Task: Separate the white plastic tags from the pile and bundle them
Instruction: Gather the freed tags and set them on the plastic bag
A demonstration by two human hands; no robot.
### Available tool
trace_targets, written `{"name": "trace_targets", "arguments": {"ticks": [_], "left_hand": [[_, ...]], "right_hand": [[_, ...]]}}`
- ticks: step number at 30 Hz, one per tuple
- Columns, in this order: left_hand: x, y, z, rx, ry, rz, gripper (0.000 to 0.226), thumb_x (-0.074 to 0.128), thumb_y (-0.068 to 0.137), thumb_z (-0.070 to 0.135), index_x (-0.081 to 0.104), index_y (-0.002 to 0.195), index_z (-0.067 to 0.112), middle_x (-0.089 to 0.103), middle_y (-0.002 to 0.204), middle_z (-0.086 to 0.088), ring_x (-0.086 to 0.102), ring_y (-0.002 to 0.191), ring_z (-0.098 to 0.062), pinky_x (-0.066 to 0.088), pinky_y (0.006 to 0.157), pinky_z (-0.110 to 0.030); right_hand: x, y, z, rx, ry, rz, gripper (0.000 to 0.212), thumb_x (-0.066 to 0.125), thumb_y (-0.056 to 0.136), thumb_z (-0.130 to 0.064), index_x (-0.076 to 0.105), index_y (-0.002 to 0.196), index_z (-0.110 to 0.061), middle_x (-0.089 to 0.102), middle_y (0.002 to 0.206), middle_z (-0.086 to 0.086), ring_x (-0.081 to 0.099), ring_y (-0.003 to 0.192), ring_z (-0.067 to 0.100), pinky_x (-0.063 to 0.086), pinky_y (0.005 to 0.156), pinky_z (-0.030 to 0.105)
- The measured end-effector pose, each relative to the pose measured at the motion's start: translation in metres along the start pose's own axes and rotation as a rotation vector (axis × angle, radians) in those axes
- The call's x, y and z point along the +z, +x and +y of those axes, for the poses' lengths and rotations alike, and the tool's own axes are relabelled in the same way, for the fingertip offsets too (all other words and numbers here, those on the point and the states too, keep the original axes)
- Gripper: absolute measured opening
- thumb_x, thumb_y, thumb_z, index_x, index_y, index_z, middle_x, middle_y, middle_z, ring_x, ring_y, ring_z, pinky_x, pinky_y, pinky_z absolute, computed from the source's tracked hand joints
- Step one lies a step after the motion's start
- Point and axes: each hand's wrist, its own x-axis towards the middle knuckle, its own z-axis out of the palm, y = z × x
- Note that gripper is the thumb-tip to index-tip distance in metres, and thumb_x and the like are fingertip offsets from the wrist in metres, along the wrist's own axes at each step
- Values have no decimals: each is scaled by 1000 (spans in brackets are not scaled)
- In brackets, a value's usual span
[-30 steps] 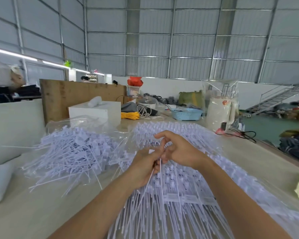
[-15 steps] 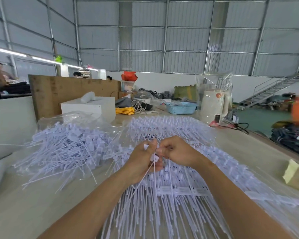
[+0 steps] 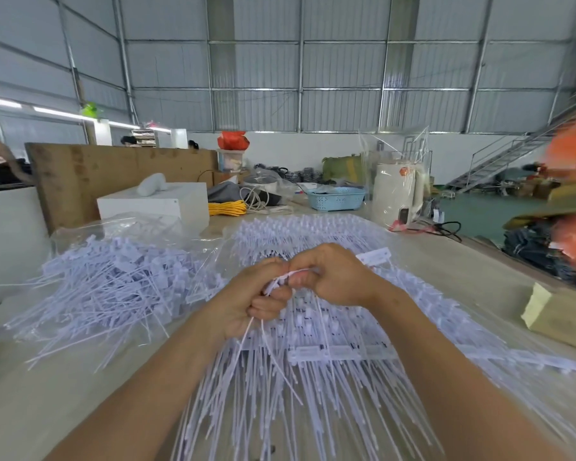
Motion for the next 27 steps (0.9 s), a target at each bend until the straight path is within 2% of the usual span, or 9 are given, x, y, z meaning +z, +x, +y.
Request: {"name": "trace_targets", "arguments": {"ticks": [3, 6, 8, 12, 14, 17, 22, 25, 27], "left_hand": [[-5, -8, 0, 20, -150, -155, 20, 58, 82, 29, 48, 71, 15, 38, 39, 6, 23, 24, 1, 15, 26, -6], [-6, -16, 6, 89, -339, -376, 21, 73, 76, 30, 61, 66, 16, 45, 42, 6, 21, 27, -1, 21, 26, -8], [1, -12, 6, 139, -356, -262, 15, 65, 80, 28, 61, 72, 17, 46, 47, 4, 26, 28, 1, 23, 25, -9], [20, 4, -12, 218, -167, 113, 22, 41, 97, 26, 59, 93, 14, 53, 62, -2, 36, 39, -6, 26, 32, -14], [22, 6, -19, 219, -207, 119, 48, 32, 94, 51, 62, 96, 13, 61, 75, -6, 43, 48, -10, 28, 36, -17], [20, 4, -18, 222, -158, 89, 77, 34, 75, 70, 58, 109, 6, 56, 79, -11, 43, 45, -10, 29, 36, -16], [20, 5, -27, 309, 132, 283, 20, 56, 90, 30, 50, 84, 13, 46, 58, -5, 37, 34, -6, 25, 34, -13], [17, 6, -25, 353, 102, 341, 18, 52, 96, 23, 49, 80, 13, 43, 49, 1, 34, 34, -6, 25, 34, -15], [14, 7, -24, 356, 89, 363, 19, 52, 95, 27, 51, 81, 14, 44, 46, 3, 34, 35, -8, 24, 36, -17]], "right_hand": [[-10, -7, -1, -39, 369, -69, 19, 58, 89, -1, 66, 76, -11, 62, 63, -13, 56, 62, -2, 45, 67, 15], [-26, -18, 7, -39, 676, 41, 24, 53, 90, 1, 61, 71, -11, 55, 56, -10, 44, 52, 2, 36, 52, 14], [-31, -22, 9, -24, 766, 104, 18, 53, 90, -3, 64, 77, -9, 58, 60, -9, 43, 54, 6, 36, 53, 17], [-17, -15, -3, -6, 574, -45, 32, 55, 86, 11, 65, 110, -9, 63, 96, -5, 59, 82, 12, 51, 73, 24], [-12, -12, -4, 16, 485, -49, 48, 53, 84, 14, 59, 117, -20, 55, 106, 4, 60, 98, 23, 51, 88, 36], [-5, -11, 0, 97, 498, 33, 53, 55, 84, 13, 49, 116, -29, 43, 100, 2, 60, 92, 38, 52, 83, 48], [5, -8, 7, 109, 274, 140, 45, 72, 79, -6, 46, 105, -32, 44, 99, -2, 49, 72, 12, 46, 70, 35], [4, -11, 13, 132, 64, 75, 12, 67, 86, -26, 57, 92, -22, 53, 82, -4, 49, 70, 8, 38, 65, 26], [7, -14, 15, 153, 104, 48, 16, 60, 91, -25, 63, 89, -10, 55, 71, -2, 49, 64, 11, 35, 59, 26]]}}
